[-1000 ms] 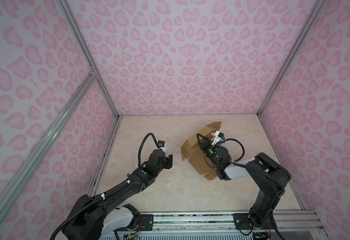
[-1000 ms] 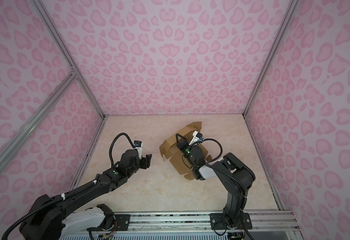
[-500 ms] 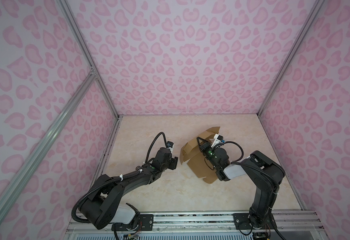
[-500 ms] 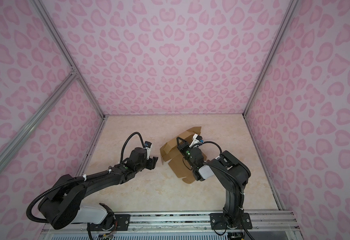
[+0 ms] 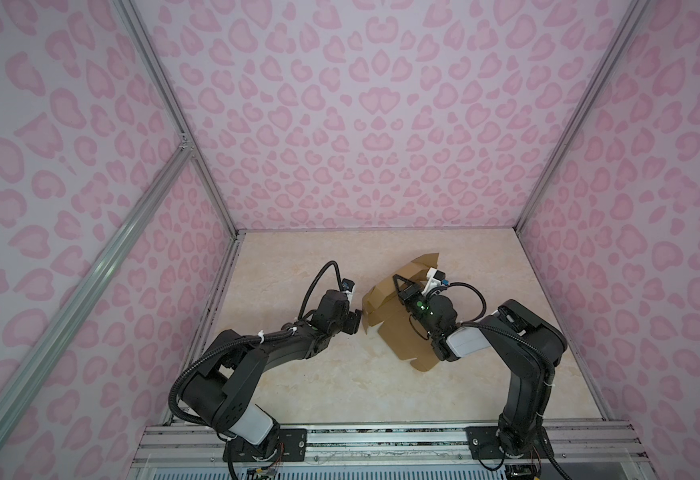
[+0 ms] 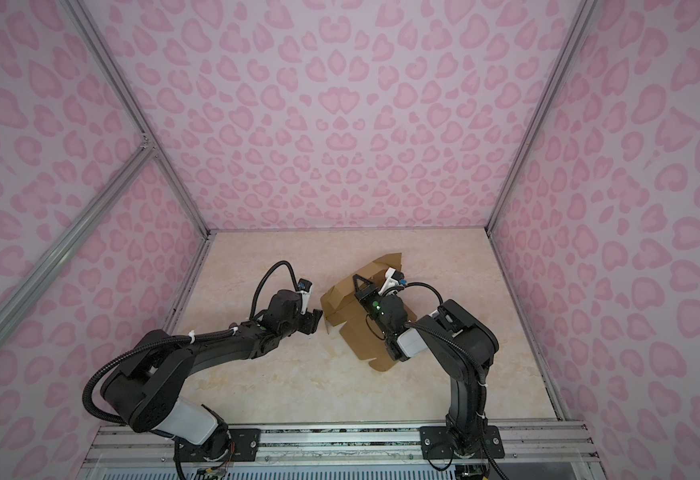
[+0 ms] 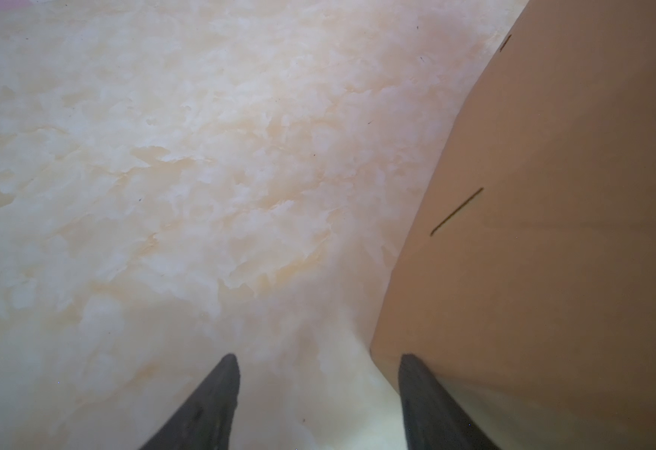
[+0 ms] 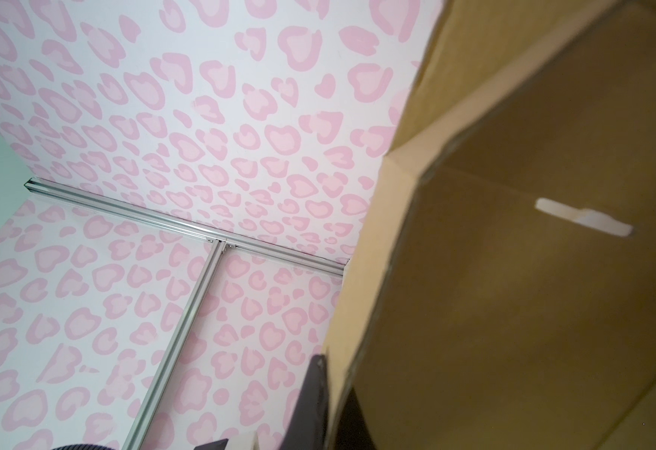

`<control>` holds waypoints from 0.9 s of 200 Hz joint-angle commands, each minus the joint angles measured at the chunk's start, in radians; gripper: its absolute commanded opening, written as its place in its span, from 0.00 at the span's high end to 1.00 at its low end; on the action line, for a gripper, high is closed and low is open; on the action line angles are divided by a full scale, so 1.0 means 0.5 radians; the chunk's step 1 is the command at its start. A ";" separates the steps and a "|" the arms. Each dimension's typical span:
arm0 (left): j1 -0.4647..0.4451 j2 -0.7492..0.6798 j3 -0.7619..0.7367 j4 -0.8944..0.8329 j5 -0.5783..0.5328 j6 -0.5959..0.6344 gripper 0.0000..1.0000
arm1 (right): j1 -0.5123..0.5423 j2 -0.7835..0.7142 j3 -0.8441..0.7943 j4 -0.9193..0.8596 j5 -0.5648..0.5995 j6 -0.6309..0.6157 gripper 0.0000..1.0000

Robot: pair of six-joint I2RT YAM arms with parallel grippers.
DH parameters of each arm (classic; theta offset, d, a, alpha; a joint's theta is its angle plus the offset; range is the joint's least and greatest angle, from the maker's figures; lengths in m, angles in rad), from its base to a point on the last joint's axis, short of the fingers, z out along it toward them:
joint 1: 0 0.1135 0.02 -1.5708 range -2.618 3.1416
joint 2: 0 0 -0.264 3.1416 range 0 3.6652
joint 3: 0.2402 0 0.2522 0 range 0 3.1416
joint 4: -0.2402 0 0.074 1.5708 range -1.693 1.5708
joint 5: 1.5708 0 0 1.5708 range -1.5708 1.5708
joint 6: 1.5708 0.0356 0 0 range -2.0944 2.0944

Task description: Fold the paper box

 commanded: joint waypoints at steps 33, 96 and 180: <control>-0.038 0.019 0.034 0.180 0.107 0.026 0.32 | 0.010 0.023 -0.027 -0.006 -0.021 -0.052 0.93; -0.160 0.060 0.003 0.283 0.072 -0.014 0.32 | 0.028 0.042 -0.083 0.067 0.001 -0.074 0.93; -0.273 0.008 0.010 0.300 -0.027 -0.101 0.32 | 0.027 -0.007 -0.214 0.193 0.038 -0.112 0.93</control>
